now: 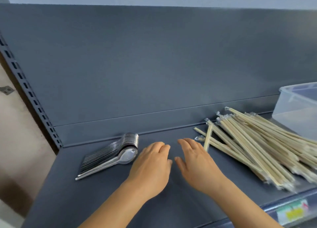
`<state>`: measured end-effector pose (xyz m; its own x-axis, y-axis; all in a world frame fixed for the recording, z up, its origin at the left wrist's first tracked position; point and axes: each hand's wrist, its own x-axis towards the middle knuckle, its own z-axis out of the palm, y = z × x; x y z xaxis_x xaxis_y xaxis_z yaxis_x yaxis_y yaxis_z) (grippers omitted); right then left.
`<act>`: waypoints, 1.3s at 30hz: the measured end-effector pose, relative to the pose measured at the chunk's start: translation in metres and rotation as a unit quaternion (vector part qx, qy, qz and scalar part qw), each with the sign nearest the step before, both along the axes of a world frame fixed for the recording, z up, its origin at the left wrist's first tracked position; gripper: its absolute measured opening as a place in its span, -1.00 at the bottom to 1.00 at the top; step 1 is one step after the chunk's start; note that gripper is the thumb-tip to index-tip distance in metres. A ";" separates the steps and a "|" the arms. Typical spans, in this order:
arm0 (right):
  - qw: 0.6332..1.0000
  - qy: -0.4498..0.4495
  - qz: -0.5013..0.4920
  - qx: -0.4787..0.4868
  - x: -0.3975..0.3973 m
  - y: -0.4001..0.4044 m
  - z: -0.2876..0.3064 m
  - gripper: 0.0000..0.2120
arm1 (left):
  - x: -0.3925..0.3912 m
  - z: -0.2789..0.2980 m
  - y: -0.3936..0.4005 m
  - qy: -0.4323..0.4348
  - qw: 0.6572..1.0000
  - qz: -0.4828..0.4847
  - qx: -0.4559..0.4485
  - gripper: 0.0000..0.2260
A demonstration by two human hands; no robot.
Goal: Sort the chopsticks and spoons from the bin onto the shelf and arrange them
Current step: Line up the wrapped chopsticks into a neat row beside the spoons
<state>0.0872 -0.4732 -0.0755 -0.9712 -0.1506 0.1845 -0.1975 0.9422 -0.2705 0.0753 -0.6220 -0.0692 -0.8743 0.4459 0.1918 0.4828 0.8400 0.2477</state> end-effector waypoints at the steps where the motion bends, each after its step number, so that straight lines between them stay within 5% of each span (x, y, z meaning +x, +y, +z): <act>1: 1.000 -0.001 0.003 0.002 -0.001 0.012 0.000 -0.51 | -0.001 -0.001 0.013 -0.009 1.000 0.005 0.007 -0.59; 17: 0.994 -0.044 0.068 0.073 -0.026 0.165 -0.006 -0.57 | -0.017 -0.024 0.173 -0.097 0.980 0.175 0.006 -0.75; 26: 0.978 -0.023 0.101 0.183 -0.031 0.176 0.004 -0.77 | -0.022 -0.021 0.189 -0.108 0.964 0.239 0.051 -0.82; 39: 0.990 -0.082 0.046 0.105 -0.046 0.145 0.004 -0.75 | -0.029 -0.015 0.179 -0.192 0.926 0.231 0.230 -0.69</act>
<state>0.0412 -0.3282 -0.0716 -0.9658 -0.2584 -0.0199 -0.2549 0.9612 -0.1057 0.0463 -0.4427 -0.0839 -0.9944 -0.0451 -0.0956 -0.0999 0.6975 0.7096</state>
